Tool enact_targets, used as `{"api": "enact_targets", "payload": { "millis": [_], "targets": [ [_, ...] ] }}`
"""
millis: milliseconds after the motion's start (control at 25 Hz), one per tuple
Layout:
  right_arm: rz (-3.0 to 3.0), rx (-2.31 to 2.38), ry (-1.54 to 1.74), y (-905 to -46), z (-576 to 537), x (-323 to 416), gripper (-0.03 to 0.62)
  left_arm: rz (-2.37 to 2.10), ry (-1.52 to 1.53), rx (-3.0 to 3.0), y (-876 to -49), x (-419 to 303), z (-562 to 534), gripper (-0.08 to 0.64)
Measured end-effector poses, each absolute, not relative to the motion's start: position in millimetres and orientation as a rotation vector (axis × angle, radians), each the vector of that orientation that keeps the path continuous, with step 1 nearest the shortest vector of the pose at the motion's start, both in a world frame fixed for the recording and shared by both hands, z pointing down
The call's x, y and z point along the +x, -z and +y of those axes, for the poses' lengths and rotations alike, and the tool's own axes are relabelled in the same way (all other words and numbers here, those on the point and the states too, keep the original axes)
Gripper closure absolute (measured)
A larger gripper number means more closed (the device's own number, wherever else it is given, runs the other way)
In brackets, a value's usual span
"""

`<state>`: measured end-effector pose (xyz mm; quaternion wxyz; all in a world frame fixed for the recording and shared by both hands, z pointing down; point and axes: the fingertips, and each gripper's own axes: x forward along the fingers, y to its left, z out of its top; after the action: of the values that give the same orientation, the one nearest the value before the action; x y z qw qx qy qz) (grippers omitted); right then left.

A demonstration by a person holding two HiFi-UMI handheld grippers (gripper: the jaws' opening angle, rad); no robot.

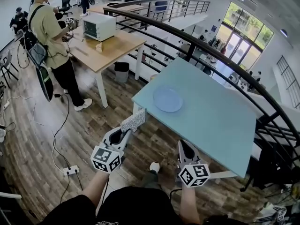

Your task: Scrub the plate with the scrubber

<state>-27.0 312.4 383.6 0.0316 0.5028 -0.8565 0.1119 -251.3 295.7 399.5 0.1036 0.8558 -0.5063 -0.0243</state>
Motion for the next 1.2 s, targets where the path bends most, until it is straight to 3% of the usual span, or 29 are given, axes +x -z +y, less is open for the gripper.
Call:
{"api": "enact_targets", "payload": {
  "millis": [1200],
  "targets": [
    [-2.611,1.353,-0.534,-422.7,8.0,91.6,0.584,-1.507,-0.038,2.347,-432.4,-118.0,24.1,0.474]
  ]
}}
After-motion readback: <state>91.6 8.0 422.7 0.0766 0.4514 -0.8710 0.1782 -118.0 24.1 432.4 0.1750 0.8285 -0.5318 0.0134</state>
